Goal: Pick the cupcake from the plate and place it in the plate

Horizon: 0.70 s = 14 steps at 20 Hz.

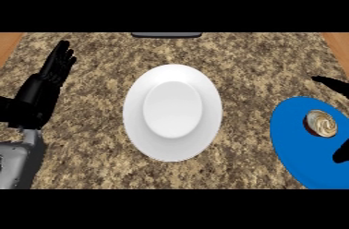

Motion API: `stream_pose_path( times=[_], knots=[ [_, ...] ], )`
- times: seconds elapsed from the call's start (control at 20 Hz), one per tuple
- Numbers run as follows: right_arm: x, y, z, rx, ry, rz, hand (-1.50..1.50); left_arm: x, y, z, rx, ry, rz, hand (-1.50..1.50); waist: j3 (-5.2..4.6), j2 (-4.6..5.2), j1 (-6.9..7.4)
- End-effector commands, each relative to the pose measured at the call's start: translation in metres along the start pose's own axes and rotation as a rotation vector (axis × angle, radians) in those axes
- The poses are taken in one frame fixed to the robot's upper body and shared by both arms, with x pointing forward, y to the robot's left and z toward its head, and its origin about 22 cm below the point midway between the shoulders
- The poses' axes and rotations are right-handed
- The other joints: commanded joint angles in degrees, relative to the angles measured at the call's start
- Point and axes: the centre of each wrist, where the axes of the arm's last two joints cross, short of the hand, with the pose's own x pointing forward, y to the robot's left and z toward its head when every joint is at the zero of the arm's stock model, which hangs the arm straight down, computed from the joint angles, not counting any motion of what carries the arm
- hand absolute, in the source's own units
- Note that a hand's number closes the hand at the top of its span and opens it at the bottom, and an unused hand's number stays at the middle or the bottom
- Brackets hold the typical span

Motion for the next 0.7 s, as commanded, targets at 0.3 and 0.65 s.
stream_pose_path(
  times=[0.3, 0.65],
  knots=[
    [0.007, 0.013, -0.024, 0.006, 0.148, 0.105, -1.5, 0.003, -0.001, -0.01, 0.018, -0.011, -0.01, 0.0, 0.07, 0.07, -0.23],
    [-0.026, 0.021, -0.052, 0.046, 0.234, 0.106, -1.5, -0.001, -0.002, -0.007, 0.008, -0.014, 0.012, 0.0, 0.09, 0.08, -0.17]
  ],
)
